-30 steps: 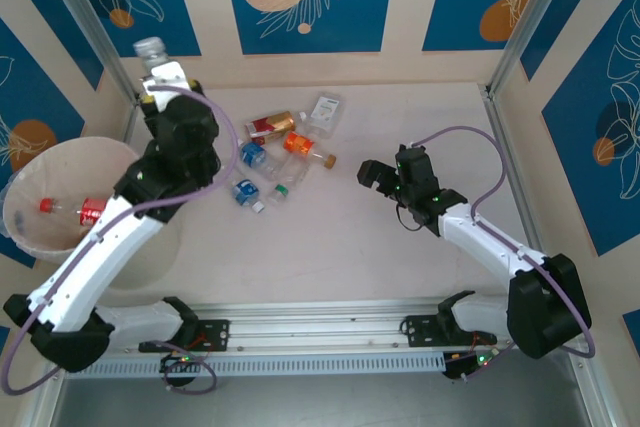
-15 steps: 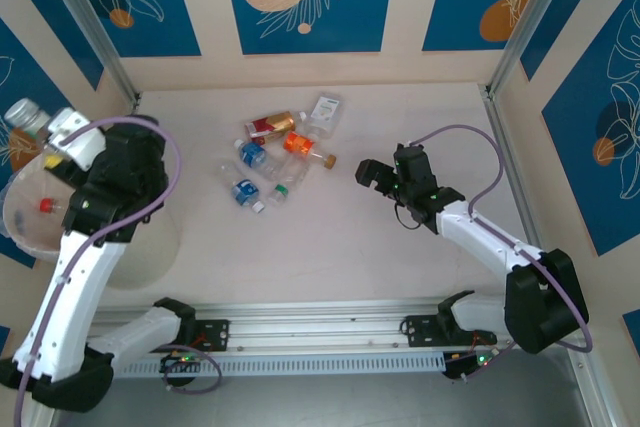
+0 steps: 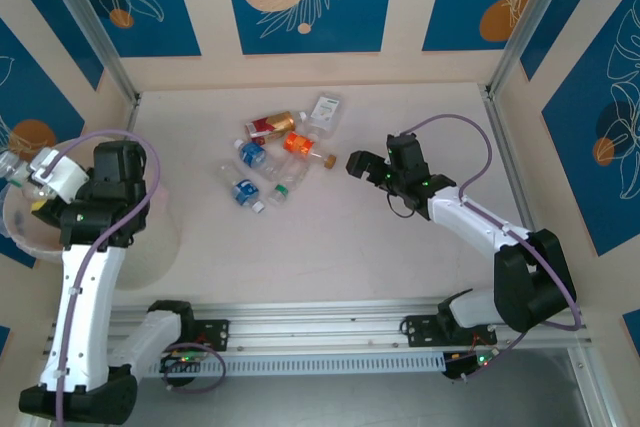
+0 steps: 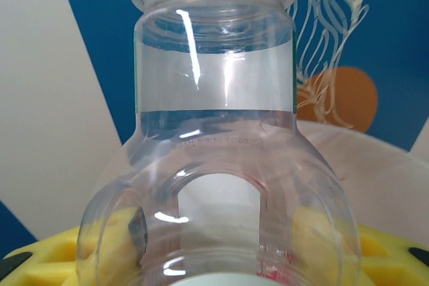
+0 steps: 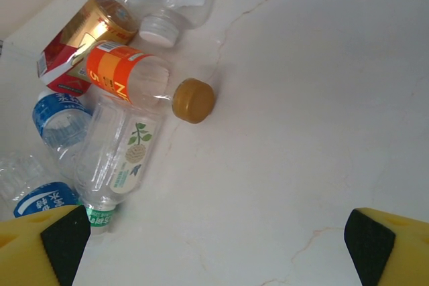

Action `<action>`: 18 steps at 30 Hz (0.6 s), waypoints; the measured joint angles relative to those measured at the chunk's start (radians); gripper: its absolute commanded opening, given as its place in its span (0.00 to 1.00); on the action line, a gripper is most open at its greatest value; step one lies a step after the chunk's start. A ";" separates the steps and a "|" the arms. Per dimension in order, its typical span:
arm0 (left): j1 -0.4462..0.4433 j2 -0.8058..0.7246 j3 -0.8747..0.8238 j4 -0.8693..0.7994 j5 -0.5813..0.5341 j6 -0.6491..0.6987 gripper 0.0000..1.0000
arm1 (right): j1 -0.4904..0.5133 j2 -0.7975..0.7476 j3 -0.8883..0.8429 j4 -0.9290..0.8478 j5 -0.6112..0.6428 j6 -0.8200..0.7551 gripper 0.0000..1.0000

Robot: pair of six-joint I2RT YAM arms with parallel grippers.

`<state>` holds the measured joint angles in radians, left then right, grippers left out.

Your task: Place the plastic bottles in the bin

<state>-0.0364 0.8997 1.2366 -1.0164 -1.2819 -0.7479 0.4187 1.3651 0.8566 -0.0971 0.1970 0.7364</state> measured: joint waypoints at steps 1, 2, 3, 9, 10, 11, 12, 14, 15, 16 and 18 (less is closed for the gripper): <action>0.018 -0.002 -0.007 -0.011 0.016 -0.008 0.13 | 0.000 0.000 0.005 -0.002 0.000 0.000 1.00; 0.031 -0.003 -0.013 -0.018 0.028 -0.014 0.17 | 0.000 0.000 0.008 -0.002 0.000 0.000 0.99; 0.045 -0.005 -0.021 -0.024 0.041 -0.021 0.24 | 0.000 0.000 0.010 -0.003 0.000 0.000 1.00; 0.126 0.006 -0.034 -0.097 0.079 -0.066 0.78 | 0.001 0.000 0.016 -0.016 -0.003 -0.001 1.00; 0.140 0.007 -0.034 -0.104 0.087 -0.069 0.92 | 0.002 0.002 0.020 -0.022 -0.003 -0.002 1.00; 0.148 0.005 -0.034 -0.107 0.098 -0.064 1.00 | 0.004 0.002 0.024 -0.025 -0.003 -0.004 1.00; 0.154 0.001 -0.034 -0.106 0.108 -0.063 1.00 | 0.005 0.004 0.028 -0.025 -0.003 -0.004 1.00; 0.157 -0.010 -0.033 -0.103 0.125 -0.057 1.00 | 0.006 0.008 0.033 -0.026 -0.003 -0.005 1.00; 0.158 -0.016 -0.031 -0.105 0.132 -0.055 1.00 | 0.006 0.010 0.034 -0.027 -0.003 -0.005 1.00; 0.158 -0.021 -0.028 -0.106 0.138 -0.054 1.00 | 0.006 0.012 0.034 -0.027 -0.003 -0.005 1.00; 0.159 -0.022 -0.013 -0.107 0.154 -0.053 1.00 | 0.006 0.016 0.034 -0.028 -0.003 -0.005 1.00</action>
<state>0.1226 0.8776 1.2232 -1.1236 -1.1278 -0.8013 0.4244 1.3811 0.8902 -0.1253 0.1936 0.7315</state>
